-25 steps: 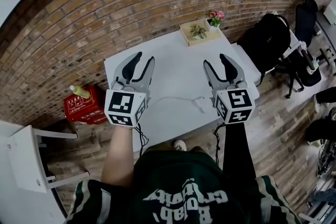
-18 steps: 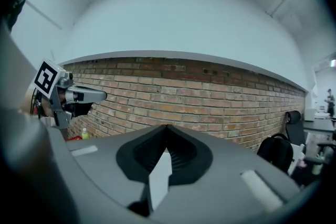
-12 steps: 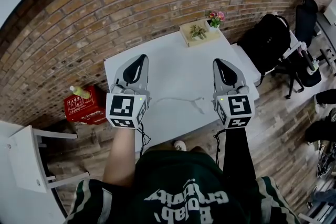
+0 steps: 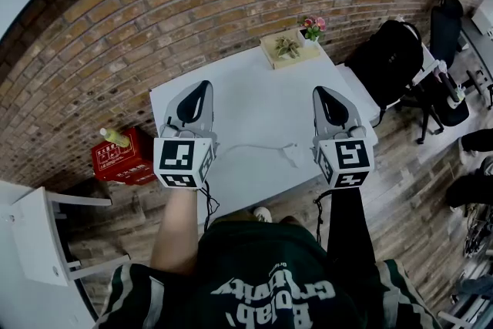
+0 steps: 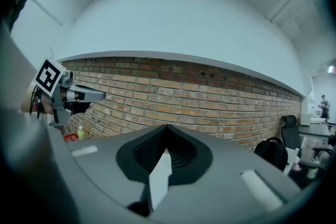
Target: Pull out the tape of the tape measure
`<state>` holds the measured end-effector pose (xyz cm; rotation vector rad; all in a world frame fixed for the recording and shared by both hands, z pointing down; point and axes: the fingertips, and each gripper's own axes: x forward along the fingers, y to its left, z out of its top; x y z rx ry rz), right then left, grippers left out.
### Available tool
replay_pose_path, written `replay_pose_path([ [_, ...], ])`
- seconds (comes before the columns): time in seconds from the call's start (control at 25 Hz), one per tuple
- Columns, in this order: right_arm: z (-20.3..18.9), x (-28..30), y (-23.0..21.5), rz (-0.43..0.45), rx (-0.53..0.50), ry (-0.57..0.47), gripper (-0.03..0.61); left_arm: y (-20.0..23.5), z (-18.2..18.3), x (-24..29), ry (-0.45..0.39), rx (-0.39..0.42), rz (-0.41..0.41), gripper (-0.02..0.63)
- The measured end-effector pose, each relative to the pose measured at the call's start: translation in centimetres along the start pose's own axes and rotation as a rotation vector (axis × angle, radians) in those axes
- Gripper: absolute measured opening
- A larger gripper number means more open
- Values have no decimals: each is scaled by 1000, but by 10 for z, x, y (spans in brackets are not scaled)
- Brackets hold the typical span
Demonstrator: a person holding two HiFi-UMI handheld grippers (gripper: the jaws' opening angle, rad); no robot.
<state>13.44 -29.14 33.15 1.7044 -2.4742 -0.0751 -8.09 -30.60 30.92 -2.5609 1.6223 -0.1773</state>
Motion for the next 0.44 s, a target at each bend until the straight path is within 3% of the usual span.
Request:
replay_pose_path([
  [0.44, 4, -1, 2, -1, -1, -13, 14, -2, 3, -3, -15, 18, 2, 8],
])
